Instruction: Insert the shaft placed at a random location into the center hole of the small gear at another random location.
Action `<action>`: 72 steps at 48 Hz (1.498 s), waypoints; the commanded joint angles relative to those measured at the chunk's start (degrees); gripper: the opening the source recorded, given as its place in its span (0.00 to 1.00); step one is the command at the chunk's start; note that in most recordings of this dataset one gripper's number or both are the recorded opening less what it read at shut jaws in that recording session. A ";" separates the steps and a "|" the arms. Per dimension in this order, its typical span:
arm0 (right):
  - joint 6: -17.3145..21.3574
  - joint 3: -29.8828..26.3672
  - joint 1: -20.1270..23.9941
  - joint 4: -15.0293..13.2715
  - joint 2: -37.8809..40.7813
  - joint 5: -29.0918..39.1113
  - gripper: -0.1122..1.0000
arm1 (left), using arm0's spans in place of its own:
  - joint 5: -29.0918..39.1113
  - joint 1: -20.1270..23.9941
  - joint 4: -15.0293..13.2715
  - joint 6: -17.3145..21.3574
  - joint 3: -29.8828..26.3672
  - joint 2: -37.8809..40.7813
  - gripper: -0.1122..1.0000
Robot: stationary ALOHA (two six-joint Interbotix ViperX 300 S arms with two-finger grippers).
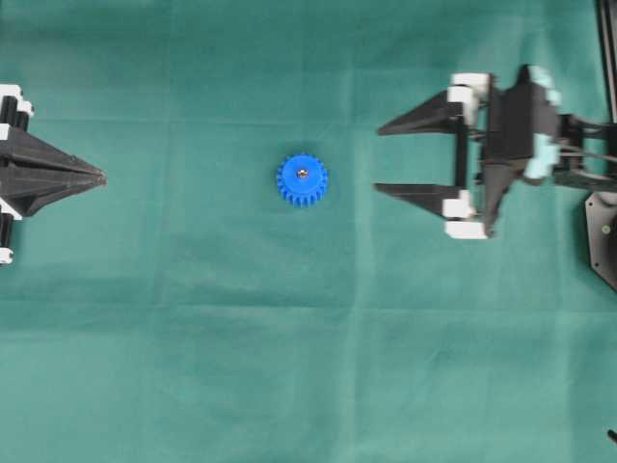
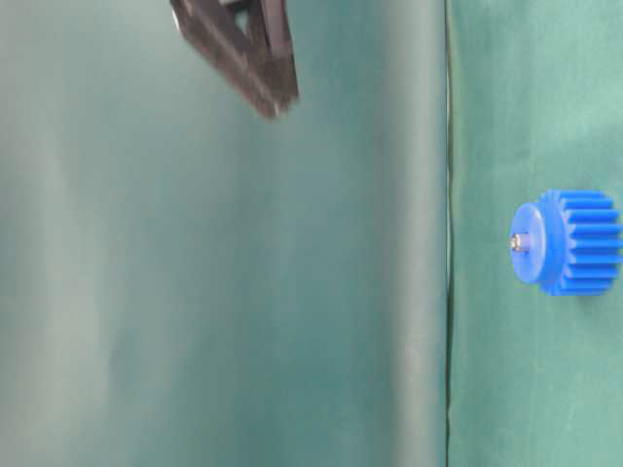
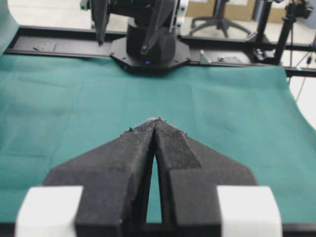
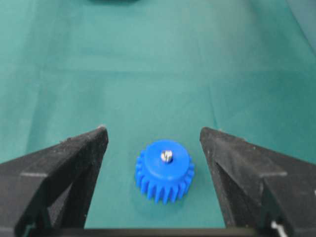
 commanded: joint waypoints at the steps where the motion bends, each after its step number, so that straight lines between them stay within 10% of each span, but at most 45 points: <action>1: 0.09 0.79 0.26 0.09 -3.60 1.14 0.80 | -0.26 -0.09 -0.09 -0.09 -0.62 0.18 0.10; 72: 0.09 3.08 0.26 0.00 -8.00 3.43 0.80 | 0.26 -0.09 -0.09 -0.09 -0.62 0.18 0.10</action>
